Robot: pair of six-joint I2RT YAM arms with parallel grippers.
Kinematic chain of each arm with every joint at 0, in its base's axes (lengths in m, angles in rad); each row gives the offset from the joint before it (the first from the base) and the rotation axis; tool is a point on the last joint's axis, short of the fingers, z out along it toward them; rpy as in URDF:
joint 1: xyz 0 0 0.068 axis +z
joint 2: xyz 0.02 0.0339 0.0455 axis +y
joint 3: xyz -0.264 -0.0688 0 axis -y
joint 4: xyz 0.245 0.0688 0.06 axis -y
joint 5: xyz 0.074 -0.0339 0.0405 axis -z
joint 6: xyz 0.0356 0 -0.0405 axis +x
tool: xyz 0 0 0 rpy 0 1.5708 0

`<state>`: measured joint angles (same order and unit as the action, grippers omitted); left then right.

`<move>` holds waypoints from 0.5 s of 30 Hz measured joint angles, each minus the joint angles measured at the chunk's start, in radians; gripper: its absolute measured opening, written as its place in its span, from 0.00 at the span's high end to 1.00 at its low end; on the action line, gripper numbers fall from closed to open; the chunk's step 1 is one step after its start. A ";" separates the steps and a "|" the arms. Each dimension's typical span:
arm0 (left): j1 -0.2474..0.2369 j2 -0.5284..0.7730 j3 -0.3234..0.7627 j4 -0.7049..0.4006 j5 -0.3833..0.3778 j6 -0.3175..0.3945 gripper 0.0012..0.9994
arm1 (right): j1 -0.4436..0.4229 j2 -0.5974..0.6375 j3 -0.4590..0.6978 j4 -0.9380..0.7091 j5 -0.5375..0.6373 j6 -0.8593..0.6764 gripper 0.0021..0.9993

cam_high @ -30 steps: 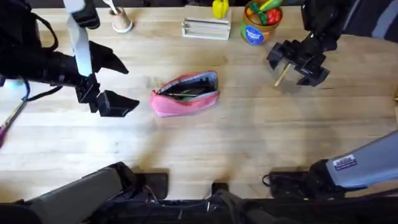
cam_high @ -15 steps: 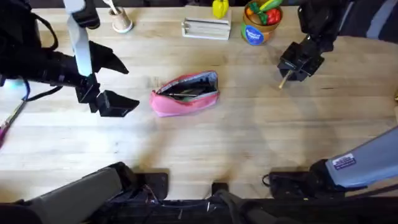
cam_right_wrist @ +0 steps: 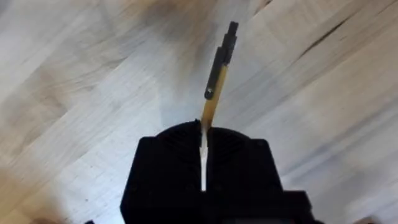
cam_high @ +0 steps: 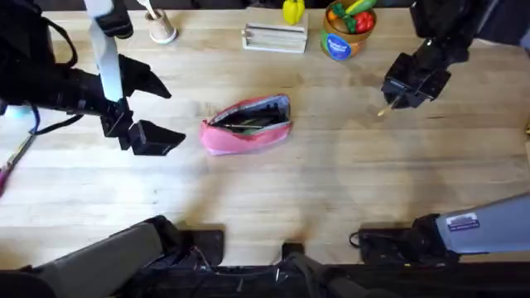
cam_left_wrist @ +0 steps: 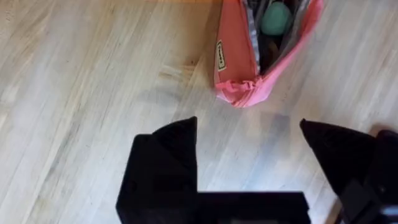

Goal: Unzip the bag, pick up the pens from the table one at a time and place them inside, then zip the bag closed.

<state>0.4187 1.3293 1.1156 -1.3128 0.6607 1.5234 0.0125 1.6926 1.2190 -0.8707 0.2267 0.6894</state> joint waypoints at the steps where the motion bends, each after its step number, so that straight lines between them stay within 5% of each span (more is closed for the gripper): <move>1: 0.000 0.000 0.000 0.000 0.000 0.000 0.02 | 0.001 -0.028 0.008 -0.003 0.004 -0.017 0.97; 8: 0.000 0.000 0.000 0.000 0.000 0.000 0.02 | 0.053 -0.274 0.099 0.115 0.008 -0.169 0.97; 15: 0.000 0.000 0.000 0.000 0.000 0.000 0.02 | 0.225 -0.416 0.115 0.376 -0.172 -0.464 0.97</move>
<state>0.4187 1.3293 1.1156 -1.3128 0.6605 1.5234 0.2380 1.2770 1.3342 -0.4944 0.0550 0.2254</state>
